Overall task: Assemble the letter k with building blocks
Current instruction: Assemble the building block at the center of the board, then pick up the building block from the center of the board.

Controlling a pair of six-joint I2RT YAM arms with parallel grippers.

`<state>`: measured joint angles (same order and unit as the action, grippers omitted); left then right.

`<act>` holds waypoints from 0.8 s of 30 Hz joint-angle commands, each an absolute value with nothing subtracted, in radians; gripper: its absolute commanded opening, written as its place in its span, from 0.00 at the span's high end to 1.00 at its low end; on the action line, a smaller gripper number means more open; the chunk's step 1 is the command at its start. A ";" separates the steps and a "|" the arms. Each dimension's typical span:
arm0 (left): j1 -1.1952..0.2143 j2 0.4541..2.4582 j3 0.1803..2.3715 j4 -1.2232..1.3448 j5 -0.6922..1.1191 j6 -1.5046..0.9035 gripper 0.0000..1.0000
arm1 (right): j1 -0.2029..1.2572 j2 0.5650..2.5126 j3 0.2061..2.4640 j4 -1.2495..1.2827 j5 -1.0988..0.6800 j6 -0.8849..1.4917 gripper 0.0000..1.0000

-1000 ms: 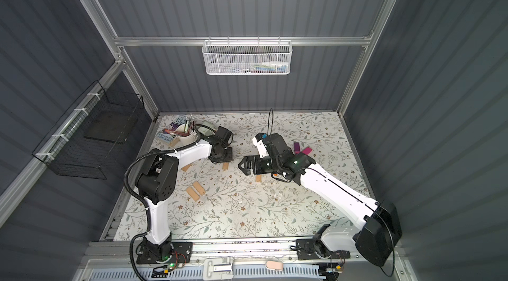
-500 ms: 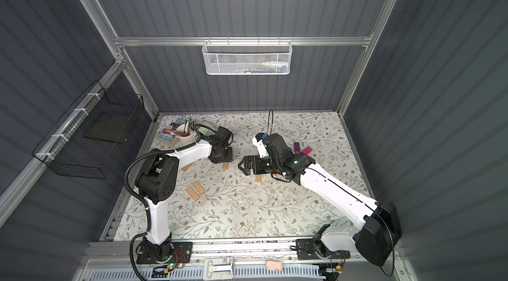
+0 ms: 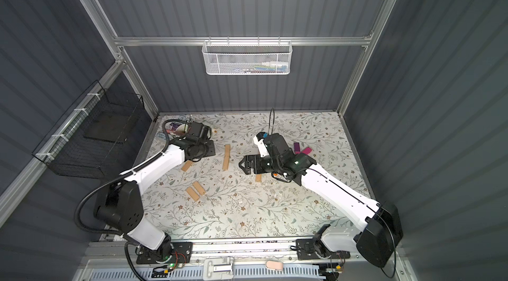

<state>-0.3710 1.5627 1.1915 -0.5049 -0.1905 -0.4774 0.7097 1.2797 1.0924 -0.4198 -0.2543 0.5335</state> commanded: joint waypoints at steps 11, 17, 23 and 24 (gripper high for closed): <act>-0.170 1.665 1.136 -0.650 -0.254 -0.214 0.32 | 0.714 1.273 1.069 -0.329 -0.299 0.481 0.01; -0.124 1.696 1.150 -0.623 -0.195 -0.162 0.22 | 0.714 1.270 1.078 -0.350 -0.302 0.441 0.01; -0.109 1.752 1.160 -0.605 -0.136 -0.115 0.22 | 0.714 1.279 1.099 -0.372 -0.311 0.411 0.01; -0.109 1.761 1.161 -0.601 -0.132 -0.108 0.22 | 0.714 1.278 1.100 -0.372 -0.312 0.410 0.01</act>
<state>-0.1078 1.7279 1.1389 -0.5999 -0.1745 -0.1593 0.7097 1.2724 1.0737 -0.3553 -0.2947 0.4397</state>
